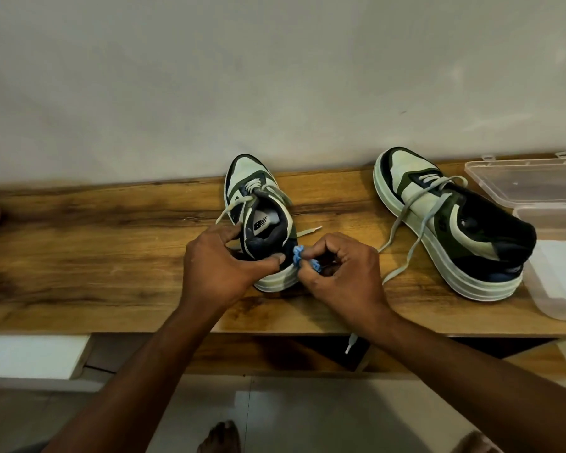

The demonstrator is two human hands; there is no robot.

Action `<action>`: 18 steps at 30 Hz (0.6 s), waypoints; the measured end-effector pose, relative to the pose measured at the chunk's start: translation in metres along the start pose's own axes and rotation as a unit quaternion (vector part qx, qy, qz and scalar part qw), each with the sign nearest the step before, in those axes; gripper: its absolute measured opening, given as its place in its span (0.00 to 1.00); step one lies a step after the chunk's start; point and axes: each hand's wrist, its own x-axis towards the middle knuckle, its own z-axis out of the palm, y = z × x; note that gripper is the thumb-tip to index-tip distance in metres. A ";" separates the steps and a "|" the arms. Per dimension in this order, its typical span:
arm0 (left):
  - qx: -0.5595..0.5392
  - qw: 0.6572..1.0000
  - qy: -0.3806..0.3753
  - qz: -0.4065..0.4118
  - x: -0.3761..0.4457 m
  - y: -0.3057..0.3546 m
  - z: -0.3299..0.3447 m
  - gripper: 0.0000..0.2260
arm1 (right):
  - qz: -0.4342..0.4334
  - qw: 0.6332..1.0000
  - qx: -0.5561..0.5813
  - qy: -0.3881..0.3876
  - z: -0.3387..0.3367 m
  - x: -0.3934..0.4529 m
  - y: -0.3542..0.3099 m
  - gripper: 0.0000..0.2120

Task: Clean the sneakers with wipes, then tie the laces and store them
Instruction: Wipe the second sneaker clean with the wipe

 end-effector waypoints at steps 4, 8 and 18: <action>-0.004 0.999 -0.045 0.024 -0.002 -0.001 -0.005 0.28 | -0.079 0.996 -0.024 -0.036 0.005 -0.002 -0.008 0.05; -0.005 0.998 -0.055 0.016 0.001 -0.004 -0.007 0.31 | -0.064 0.998 -0.016 -0.011 0.003 0.016 -0.005 0.05; -0.047 0.997 -0.067 -0.008 0.000 -0.009 -0.007 0.34 | 0.055 0.998 -0.002 0.032 -0.003 0.026 0.007 0.07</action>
